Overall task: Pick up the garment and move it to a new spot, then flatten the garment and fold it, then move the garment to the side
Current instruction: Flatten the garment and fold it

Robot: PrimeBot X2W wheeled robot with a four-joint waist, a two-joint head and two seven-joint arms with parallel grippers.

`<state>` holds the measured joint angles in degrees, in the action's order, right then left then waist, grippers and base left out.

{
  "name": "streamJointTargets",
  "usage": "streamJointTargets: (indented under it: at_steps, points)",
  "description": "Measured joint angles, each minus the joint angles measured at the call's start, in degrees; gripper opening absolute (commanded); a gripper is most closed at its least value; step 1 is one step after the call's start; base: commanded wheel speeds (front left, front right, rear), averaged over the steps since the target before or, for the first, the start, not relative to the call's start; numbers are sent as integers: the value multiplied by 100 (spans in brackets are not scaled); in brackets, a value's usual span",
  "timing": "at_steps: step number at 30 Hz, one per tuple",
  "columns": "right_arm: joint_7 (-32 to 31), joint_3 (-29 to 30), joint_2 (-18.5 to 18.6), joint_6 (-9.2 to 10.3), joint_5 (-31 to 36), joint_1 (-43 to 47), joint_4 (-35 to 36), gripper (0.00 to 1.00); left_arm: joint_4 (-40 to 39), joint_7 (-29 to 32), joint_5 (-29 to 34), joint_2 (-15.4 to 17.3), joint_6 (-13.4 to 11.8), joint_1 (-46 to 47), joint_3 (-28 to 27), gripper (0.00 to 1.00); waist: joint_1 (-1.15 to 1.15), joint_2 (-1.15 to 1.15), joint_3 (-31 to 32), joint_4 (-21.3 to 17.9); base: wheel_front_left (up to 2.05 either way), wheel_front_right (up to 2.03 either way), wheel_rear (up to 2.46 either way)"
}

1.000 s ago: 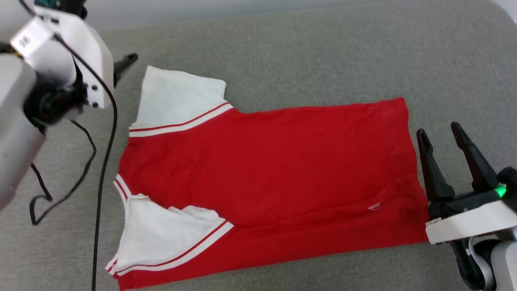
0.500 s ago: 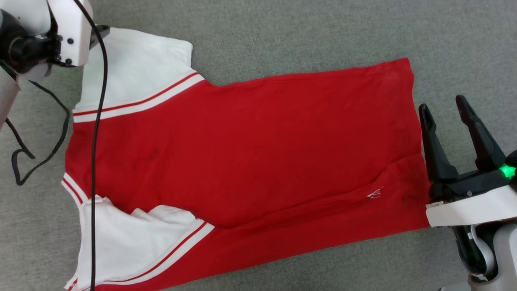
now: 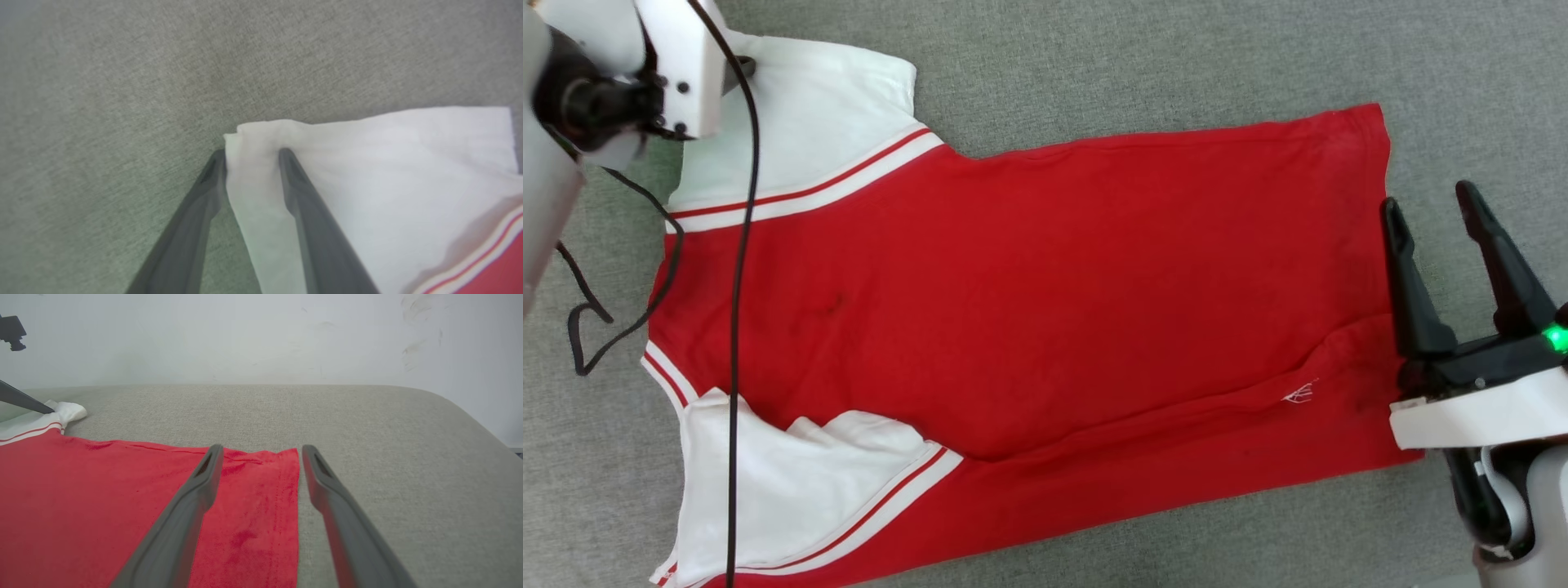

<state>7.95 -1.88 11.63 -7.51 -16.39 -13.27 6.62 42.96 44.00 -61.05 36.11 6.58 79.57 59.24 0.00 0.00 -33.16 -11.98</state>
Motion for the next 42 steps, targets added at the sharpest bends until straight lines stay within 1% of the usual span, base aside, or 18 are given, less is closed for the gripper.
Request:
streamJointTargets:
  at_steps: [3,5,8,11,14,17,21,23,27,30,34,37,39,40,42]
  points:
    - [-45,75,62,0,33,-88,38,100,-18,-126,99,-60,35,-29,120,0,0,0,54,19,0,0,0]
    - [-91,127,198,0,43,-140,70,100,-30,-339,126,-65,48,-69,114,0,0,0,116,42,0,0,0]
    - [-249,152,483,0,24,-357,114,100,-67,-770,102,-134,57,-175,60,0,1,0,237,107,0,0,0]
    - [-536,181,864,0,-70,-634,123,100,-185,-1115,155,-190,75,-277,99,0,0,0,381,203,0,0,0]
    - [-1122,-42,1339,0,-344,-920,42,100,-361,-1480,186,-213,76,-352,121,0,0,0,531,321,0,0,0]
    - [-1869,-291,1794,-2,-826,-1167,-191,100,-578,-1758,207,-218,81,-460,169,0,0,0,675,453,0,0,0]
    - [-2788,-653,2418,-1,-1393,-1540,-450,100,-923,-1997,240,-207,82,-600,271,0,0,0,838,633,0,0,0]
    - [-3219,-739,2603,-2,-1697,-1727,-639,100,-1072,-2120,243,-178,82,-662,298,0,0,0,901,714,0,0,0]
    - [-4374,-1067,2952,-1,-2216,-2025,-1070,100,-1355,-2282,303,-103,82,-703,350,0,0,0,975,856,0,0,0]
    - [-5012,-1221,3075,-1,-2407,-2270,-1376,100,-1551,-2356,358,-99,82,-744,389,0,0,0,975,952,0,0,0]
    - [-5555,-1446,3034,-1,-2455,-2584,-1762,100,-1756,-2410,408,-80,79,-743,397,0,0,0,912,1056,0,0,0]
    - [-5727,-1602,2913,-2,-2383,-2796,-2047,100,-1896,-2453,443,-91,47,-741,405,0,0,0,843,1139,0,0,0]
    - [-5761,-1633,2816,-2,-2364,-2916,-2261,100,-1958,-2482,442,-109,43,-741,401,0,0,0,792,1201,0,0,0]
    - [-5761,-1633,2816,-2,-2364,-2916,-2261,100,-1958,-2482,442,-109,43,-741,401,0,0,0,792,1201,0,0,0]
    - [-5759,-1715,2694,-1,-2323,-2994,-2546,100,-2033,-2524,449,-118,43,-739,401,0,0,0,707,1300,0,0,0]
